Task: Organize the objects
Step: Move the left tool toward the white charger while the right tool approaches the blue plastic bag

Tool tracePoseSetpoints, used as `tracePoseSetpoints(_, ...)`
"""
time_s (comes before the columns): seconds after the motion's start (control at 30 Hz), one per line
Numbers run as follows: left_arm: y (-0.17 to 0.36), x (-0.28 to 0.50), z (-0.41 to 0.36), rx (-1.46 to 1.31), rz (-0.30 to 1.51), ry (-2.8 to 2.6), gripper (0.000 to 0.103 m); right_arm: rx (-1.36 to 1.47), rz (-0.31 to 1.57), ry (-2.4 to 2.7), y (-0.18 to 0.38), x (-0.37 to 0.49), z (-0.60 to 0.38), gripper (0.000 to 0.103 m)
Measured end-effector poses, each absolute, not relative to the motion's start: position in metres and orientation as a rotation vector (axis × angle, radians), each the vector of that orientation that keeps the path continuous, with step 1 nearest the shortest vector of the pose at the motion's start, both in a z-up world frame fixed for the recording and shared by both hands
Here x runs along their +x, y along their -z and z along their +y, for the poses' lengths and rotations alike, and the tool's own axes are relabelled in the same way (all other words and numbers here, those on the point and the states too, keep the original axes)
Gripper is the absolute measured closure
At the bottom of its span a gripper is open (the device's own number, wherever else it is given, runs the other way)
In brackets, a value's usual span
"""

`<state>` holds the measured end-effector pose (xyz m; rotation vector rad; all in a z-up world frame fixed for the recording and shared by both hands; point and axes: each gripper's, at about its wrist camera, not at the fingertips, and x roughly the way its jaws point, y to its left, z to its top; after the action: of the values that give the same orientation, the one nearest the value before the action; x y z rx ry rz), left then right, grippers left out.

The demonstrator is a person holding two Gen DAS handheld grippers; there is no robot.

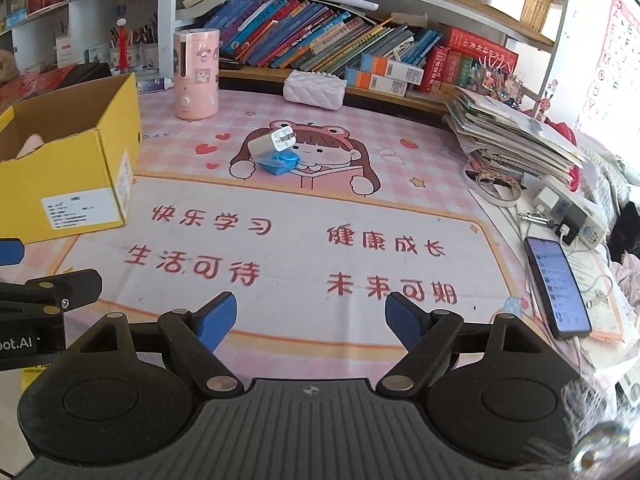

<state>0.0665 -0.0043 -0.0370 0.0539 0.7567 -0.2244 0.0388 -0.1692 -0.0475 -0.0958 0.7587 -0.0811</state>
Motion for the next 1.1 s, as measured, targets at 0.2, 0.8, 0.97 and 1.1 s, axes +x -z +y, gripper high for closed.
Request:
tracePoseSetpoints(0.2,0.038,0.095,-0.026,0.045,0.763,0.200,0.017,-0.097,0.767,0.054,0.049,0.073,-0.189,0.022)
tracePoseSetpoints(0.8,0.038,0.156,-0.084,0.014,0.759,0.115,0.017,-0.105,0.758,-0.058,0.049,0.160,-0.246,0.022)
tracePoseSetpoints(0.97,0.039,0.164,-0.093,0.008,0.750,0.095,0.017,-0.099,0.749,-0.081,0.050,0.173,-0.257,0.022)
tracePoseSetpoints(1.1,0.037,0.172,-0.096,0.005,0.741,0.067,0.017,-0.084,0.733,-0.099,0.049,0.181,-0.264,0.022)
